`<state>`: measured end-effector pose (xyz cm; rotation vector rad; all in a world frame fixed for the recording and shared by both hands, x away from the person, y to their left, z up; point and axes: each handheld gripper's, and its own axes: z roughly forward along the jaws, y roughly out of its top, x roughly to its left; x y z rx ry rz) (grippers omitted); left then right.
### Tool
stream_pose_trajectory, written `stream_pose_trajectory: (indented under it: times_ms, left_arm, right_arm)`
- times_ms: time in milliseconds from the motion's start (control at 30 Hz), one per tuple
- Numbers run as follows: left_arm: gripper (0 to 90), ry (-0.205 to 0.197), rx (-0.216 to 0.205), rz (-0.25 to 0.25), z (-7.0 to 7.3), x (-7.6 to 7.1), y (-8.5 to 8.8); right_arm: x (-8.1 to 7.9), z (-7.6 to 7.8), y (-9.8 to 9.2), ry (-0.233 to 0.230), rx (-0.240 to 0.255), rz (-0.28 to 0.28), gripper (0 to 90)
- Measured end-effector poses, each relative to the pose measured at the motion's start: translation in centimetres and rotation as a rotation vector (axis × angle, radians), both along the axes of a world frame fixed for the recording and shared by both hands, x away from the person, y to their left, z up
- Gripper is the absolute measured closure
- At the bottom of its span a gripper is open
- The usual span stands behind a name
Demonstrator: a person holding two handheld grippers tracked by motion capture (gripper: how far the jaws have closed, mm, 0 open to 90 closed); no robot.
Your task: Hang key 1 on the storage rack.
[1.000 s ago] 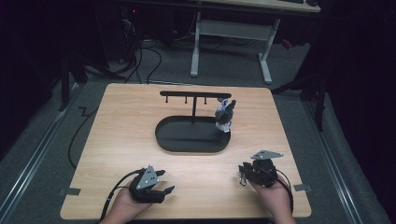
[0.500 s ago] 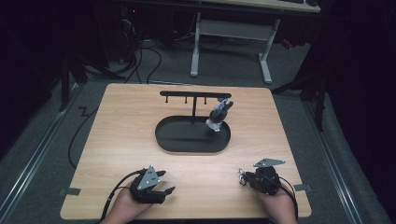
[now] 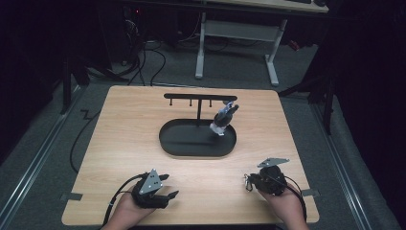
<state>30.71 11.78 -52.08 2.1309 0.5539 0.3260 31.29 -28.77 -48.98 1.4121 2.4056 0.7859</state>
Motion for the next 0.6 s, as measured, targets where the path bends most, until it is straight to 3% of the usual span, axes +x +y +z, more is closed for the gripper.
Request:
stream_pose_trajectory:
  times_ms: [267, 500, 600]
  left_arm:
    - [33.5, -0.001, 0.003, -0.005, 0.0, 0.0, 0.0]
    - [33.4, -0.006, 0.002, -0.006, 0.1, 0.0, -0.1]
    - [33.4, -0.007, 0.003, -0.007, 0.1, 0.0, -0.1]
  right_arm:
    - [0.0, -0.2, 0.2, 0.09, -0.061, 0.035, 74.6]
    - [0.6, 0.3, 0.8, 0.134, -0.121, 0.039, 74.5]
    - [1.1, 0.6, 0.9, 0.128, -0.132, 0.049, 75.5]
